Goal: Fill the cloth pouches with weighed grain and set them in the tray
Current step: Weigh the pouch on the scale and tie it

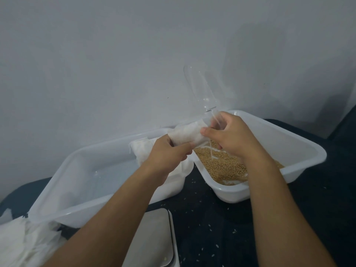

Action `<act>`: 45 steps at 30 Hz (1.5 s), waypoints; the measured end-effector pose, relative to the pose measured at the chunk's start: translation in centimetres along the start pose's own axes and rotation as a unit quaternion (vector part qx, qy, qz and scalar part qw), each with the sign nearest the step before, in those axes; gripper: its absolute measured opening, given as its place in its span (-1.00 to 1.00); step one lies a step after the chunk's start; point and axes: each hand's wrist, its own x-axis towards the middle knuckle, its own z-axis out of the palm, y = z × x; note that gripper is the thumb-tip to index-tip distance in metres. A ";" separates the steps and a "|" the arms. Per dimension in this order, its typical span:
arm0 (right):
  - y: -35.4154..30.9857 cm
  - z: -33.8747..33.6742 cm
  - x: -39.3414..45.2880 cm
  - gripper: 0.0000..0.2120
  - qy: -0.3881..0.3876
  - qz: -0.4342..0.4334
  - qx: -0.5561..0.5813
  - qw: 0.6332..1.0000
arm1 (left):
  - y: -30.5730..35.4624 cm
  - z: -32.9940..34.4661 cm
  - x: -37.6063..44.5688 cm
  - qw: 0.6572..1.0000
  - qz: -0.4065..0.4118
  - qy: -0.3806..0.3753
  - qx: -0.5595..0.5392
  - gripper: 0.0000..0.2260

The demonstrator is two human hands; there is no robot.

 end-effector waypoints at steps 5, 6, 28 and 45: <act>-2.2 0.6 -0.4 -0.71 0.033 -0.082 -0.053 0.995 | -0.8 -0.2 -2.3 0.993 0.007 -0.022 -0.118 -0.79; -2.9 0.7 -0.6 -0.73 0.029 -0.098 -0.052 0.993 | -1.0 -0.3 -2.9 0.991 0.008 -0.021 -0.129 -0.76; -11.0 9.6 -7.7 -0.72 -0.308 -0.262 -0.247 0.880 | -5.1 -10.4 -15.7 0.994 0.015 -0.031 -0.103 -0.87; -7.2 12.8 -6.8 -0.65 -0.428 -0.186 -0.350 0.812 | -9.5 -11.3 -16.9 0.999 -0.023 0.027 -0.029 -0.86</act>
